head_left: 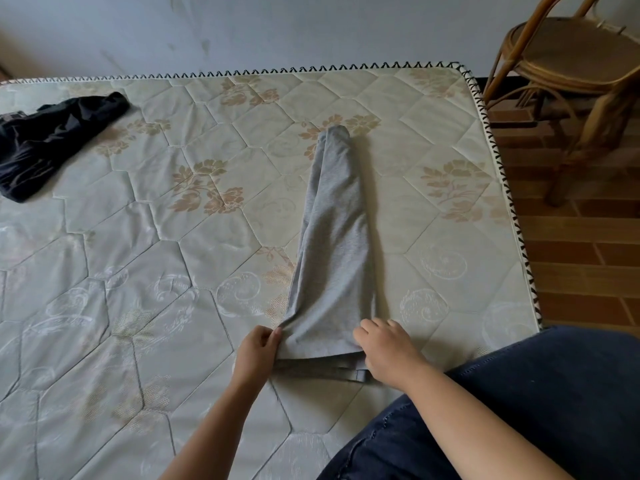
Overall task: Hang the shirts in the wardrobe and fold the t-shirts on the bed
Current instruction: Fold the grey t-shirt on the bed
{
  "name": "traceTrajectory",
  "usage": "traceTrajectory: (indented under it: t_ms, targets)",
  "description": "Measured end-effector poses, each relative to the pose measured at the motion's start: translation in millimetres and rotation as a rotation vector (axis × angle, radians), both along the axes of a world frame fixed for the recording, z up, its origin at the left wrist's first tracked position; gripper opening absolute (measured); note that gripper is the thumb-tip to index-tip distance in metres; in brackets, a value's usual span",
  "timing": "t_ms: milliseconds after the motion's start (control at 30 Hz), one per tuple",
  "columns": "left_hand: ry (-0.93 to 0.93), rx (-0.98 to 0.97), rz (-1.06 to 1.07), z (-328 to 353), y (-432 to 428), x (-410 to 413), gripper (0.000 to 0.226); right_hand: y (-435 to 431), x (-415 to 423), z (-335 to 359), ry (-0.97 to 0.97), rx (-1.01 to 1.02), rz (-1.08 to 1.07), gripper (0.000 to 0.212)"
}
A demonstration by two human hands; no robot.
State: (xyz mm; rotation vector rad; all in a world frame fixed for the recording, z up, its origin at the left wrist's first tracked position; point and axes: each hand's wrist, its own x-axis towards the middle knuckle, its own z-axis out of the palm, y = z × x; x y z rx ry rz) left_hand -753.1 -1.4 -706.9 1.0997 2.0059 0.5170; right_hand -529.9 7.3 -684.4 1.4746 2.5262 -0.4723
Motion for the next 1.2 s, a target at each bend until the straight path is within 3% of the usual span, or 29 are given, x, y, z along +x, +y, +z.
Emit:
traceTrajectory:
  t_ms: [333, 467, 533, 633, 733, 833, 900, 1067, 1200]
  targets:
    - [0.308, 0.158, -0.075, 1.4, -18.3, 10.8, 0.020, -4.0, 3.6, -6.6, -0.083, -0.039, 0.039, 0.028]
    - [0.412, 0.055, -0.152, -2.9, -20.4, 9.7, 0.023, -4.5, 4.9, -5.3, -0.175, -0.131, 0.051, 0.027]
    - [0.467, -0.006, -0.158, -3.6, -18.1, 8.7, 0.022, -5.0, 5.5, -2.6, -0.088, -0.202, -0.035, 0.020]
    - [0.513, -0.001, -0.131, 3.0, -9.6, 12.5, 0.009, -0.2, 12.6, -4.4, 0.221, -0.250, -0.436, 0.018]
    - [0.429, 0.045, -0.099, 7.5, 4.5, 20.4, 0.023, 8.6, 18.3, -15.4, 0.439, -0.288, -0.812, 0.015]
    - [0.252, -0.038, -0.081, 6.7, 19.6, 29.6, 0.040, 13.5, 15.6, -21.1, 0.634, -0.438, -1.011, 0.024]
    - [0.217, -0.121, -0.097, 7.9, 27.0, 34.8, 0.038, 13.9, 13.2, -21.4, 0.669, -0.487, -1.007, 0.031]
    - [0.217, -0.171, -0.188, 7.7, 30.7, 35.4, 0.028, 11.9, 6.8, -20.6, 0.491, -0.507, -0.918, 0.040]
    - [-0.029, -0.179, -0.108, 8.8, 21.4, 26.1, 0.024, 12.9, 17.6, -12.4, 0.685, -0.567, -1.007, 0.042]
